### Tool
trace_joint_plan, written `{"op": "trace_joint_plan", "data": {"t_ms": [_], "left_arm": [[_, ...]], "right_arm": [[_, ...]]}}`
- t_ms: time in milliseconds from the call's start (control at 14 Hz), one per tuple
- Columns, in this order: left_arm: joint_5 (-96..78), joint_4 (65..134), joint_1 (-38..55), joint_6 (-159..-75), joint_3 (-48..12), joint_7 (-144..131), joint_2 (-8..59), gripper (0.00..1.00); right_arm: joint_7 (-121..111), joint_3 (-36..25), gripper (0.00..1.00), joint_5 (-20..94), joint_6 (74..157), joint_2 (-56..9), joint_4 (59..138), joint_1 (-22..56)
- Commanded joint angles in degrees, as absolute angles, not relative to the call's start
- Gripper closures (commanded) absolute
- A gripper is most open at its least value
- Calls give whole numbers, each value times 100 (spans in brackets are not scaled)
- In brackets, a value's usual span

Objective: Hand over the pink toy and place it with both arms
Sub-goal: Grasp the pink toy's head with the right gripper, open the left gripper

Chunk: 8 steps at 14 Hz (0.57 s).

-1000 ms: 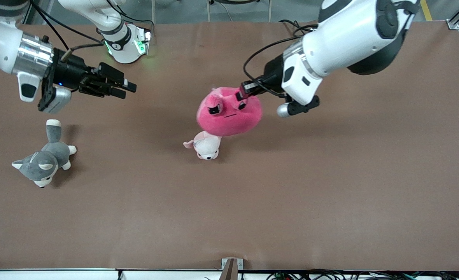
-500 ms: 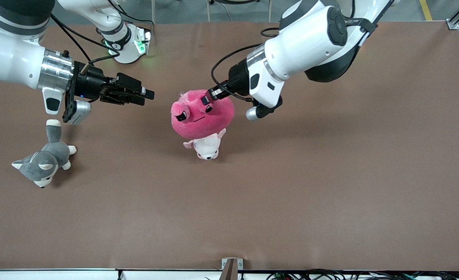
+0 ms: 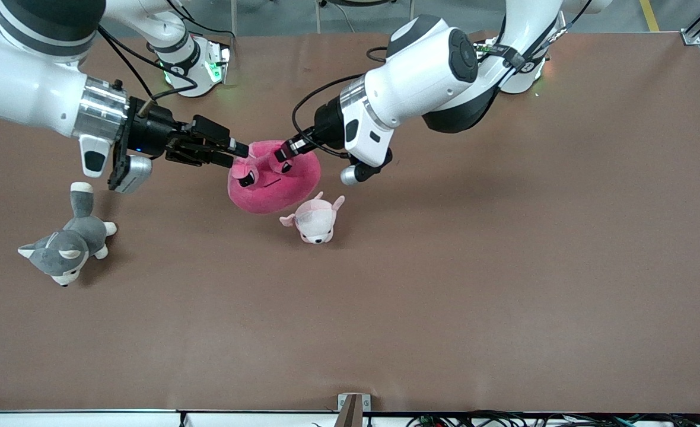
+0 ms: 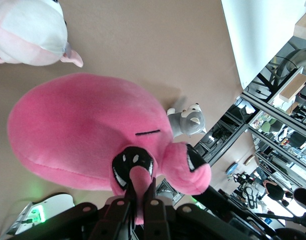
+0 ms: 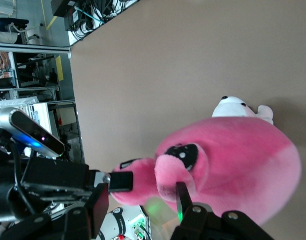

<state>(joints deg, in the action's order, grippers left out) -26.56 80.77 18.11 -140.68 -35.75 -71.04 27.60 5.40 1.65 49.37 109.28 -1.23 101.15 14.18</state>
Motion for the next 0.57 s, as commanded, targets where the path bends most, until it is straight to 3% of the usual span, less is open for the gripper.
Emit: {"op": "trace_joint_plan", "data": {"t_ms": [0, 500], "left_arm": [[-2733, 7822, 1925, -14133, -3568, -7181, 2892, 99], [-2725, 7822, 1934, -14133, -3568, -7172, 2900, 99]], "right_arm": [[510, 106, 37, 4827, 11021, -255, 10063, 1485], [510, 114, 37, 3921, 11074, -255, 10011, 1538]]}}
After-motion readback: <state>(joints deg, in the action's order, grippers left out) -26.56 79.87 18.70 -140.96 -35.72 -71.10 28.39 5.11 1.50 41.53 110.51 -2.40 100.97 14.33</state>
